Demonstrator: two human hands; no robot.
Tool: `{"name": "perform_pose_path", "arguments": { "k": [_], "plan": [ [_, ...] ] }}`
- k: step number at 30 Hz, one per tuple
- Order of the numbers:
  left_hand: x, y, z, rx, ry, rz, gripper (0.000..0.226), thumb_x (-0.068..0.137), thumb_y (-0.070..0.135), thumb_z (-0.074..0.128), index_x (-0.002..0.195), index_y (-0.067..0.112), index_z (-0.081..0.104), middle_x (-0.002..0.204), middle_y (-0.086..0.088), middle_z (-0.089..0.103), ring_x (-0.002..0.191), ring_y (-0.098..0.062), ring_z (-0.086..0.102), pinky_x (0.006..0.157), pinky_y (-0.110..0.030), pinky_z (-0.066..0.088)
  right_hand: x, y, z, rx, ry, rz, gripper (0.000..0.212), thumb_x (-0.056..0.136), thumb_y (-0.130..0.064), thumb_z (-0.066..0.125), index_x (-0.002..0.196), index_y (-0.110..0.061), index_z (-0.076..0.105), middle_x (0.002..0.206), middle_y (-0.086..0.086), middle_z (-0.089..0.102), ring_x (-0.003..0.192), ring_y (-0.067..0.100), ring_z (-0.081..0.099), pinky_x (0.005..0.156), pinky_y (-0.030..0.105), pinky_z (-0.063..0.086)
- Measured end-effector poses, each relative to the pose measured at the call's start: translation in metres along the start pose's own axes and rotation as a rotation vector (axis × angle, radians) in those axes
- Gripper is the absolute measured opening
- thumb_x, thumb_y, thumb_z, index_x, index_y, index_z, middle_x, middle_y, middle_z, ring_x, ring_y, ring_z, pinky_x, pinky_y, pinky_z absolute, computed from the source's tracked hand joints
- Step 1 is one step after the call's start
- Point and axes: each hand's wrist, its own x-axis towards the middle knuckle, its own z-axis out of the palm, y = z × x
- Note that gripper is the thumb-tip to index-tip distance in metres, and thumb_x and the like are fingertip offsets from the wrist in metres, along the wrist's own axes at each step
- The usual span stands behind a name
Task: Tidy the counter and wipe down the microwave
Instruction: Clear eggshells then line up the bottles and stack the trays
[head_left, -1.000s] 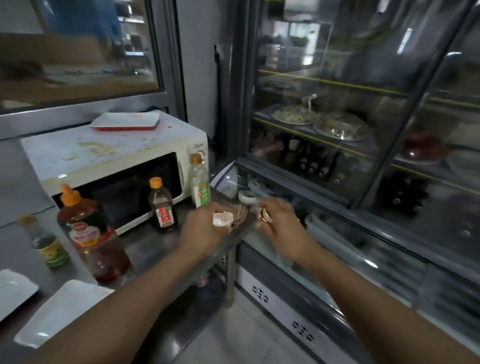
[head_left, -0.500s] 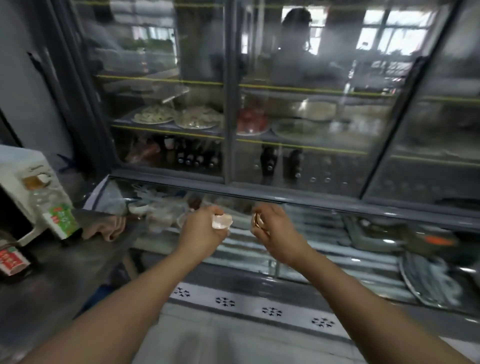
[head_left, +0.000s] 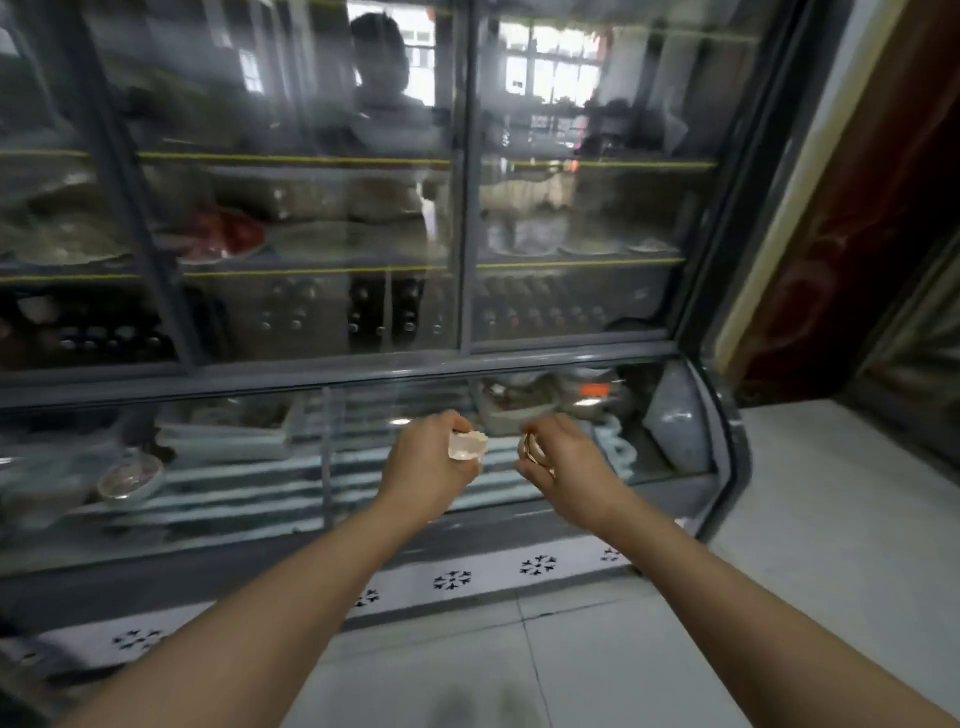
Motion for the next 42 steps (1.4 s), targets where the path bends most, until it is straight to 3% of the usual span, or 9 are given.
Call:
{"name": "perform_pose_path", "arguments": {
  "k": [11,24,28,34,42],
  "plan": [
    [0.024,0.159,0.178,-0.095,-0.317,0.252,0.033,0.069,0.015,0.075,0.1,0.021,0.066,0.097,0.0,0.067,0.091,-0.02,0.061,0.08,-0.032,0.05,-0.11,0.168,-0.111,-0.045,0.16,0.423,0.038,0.092,-0.015,0.056,0.129,-0.012,0.047,0.128,0.008,0.045,0.118,0.024,0.046,0.098,0.03,0.038],
    [0.123,0.309,0.374,-0.11,-0.542,0.426,0.036,0.072,0.021,0.076,0.105,0.02,0.064,0.102,0.001,0.067,0.094,-0.019,0.06,0.082,-0.031,0.05,-0.123,0.365,-0.22,-0.061,0.282,0.734,0.038,0.091,-0.02,0.058,0.127,-0.012,0.048,0.123,0.008,0.048,0.109,0.024,0.051,0.094,0.027,0.039],
    [0.159,0.356,0.419,-0.094,-0.581,0.468,0.036,0.072,0.022,0.073,0.107,0.021,0.064,0.104,-0.002,0.067,0.097,-0.021,0.061,0.086,-0.037,0.051,-0.117,0.421,-0.25,-0.053,0.32,0.797,0.037,0.092,-0.021,0.057,0.127,-0.013,0.047,0.121,0.007,0.049,0.107,0.023,0.051,0.092,0.029,0.041],
    [0.194,0.416,0.487,-0.068,-0.612,0.53,0.037,0.071,0.023,0.075,0.106,0.018,0.064,0.104,-0.002,0.067,0.096,-0.021,0.061,0.087,-0.035,0.05,-0.118,0.5,-0.291,-0.039,0.36,0.836,0.037,0.091,-0.021,0.058,0.126,-0.014,0.048,0.12,0.007,0.048,0.107,0.024,0.052,0.087,0.026,0.039],
    [0.233,0.504,0.599,-0.075,-0.556,0.503,0.035,0.072,0.024,0.076,0.106,0.021,0.064,0.102,0.001,0.066,0.094,-0.019,0.06,0.085,-0.035,0.051,-0.116,0.64,-0.361,-0.064,0.356,0.746,0.038,0.091,-0.023,0.058,0.127,-0.014,0.048,0.123,0.007,0.049,0.107,0.023,0.052,0.085,0.021,0.036]
  ]
}}
